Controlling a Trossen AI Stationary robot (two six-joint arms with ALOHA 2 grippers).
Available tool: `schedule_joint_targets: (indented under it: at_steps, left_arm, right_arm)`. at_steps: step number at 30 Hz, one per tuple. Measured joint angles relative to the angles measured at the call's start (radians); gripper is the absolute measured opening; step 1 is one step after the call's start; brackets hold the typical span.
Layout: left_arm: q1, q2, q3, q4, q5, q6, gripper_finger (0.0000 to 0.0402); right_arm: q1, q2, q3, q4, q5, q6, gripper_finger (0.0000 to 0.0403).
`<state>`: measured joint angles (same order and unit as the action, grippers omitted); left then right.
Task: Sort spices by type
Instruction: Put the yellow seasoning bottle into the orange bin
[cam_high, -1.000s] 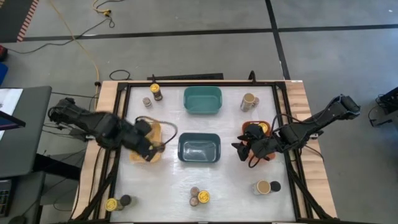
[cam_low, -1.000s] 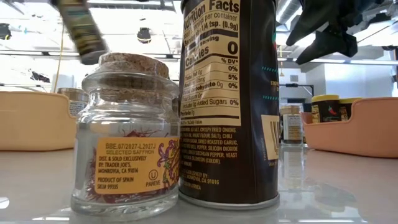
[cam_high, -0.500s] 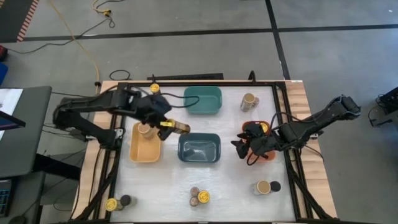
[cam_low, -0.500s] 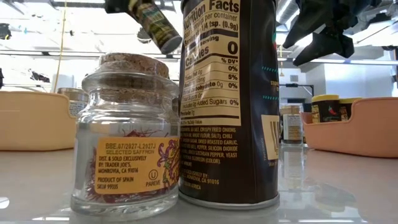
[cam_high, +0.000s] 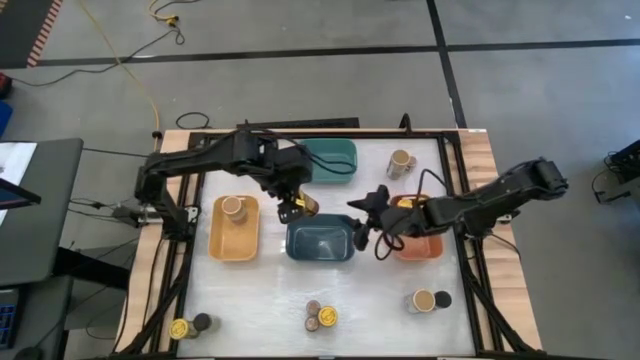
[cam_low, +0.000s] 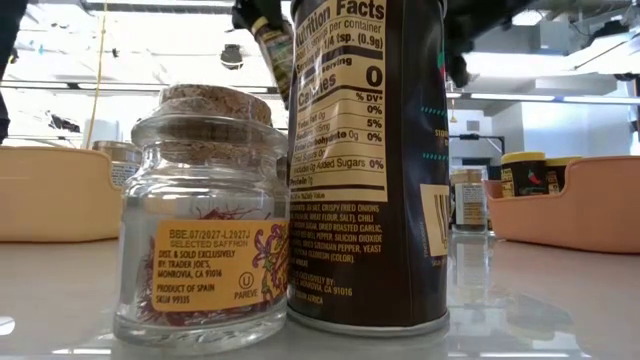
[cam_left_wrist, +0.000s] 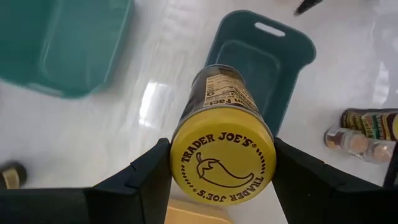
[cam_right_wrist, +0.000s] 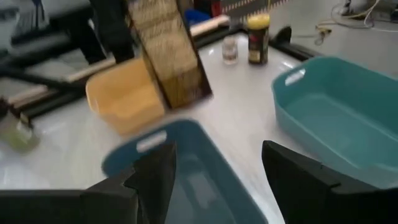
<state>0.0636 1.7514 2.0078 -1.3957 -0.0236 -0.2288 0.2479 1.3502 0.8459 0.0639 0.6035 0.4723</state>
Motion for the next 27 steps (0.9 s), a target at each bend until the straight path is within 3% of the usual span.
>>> schedule_joint_targets:
  at_steps: [7, 11, 14, 18, 27]
  left_arm:
    - [-0.006, 0.018, 0.015, 0.004, -0.003, 0.066, 0.0240]
    - [-0.006, 0.018, 0.015, -0.004, -0.004, 0.084, 0.0232]
    - [-0.006, 0.018, 0.015, -0.005, -0.005, 0.084, 0.0231]
    - [-0.006, 0.018, 0.015, -0.005, -0.007, 0.084, 0.0231]
    - [-0.006, 0.018, 0.015, -0.001, -0.008, 0.091, 0.0232]
  right_arm:
    - [-0.053, 0.090, 0.000, 0.095, -0.004, -0.036, 0.0265]
    - [-0.078, 0.146, 0.000, 0.198, -0.082, -0.049, 0.0265]
    - [-0.086, 0.177, 0.000, 0.287, -0.154, -0.136, 0.0265]
    - [-0.080, 0.192, 0.008, 0.385, -0.164, -0.245, 0.0265]
    - [-0.109, 0.193, 0.021, 0.387, -0.160, -0.271, 0.0265]
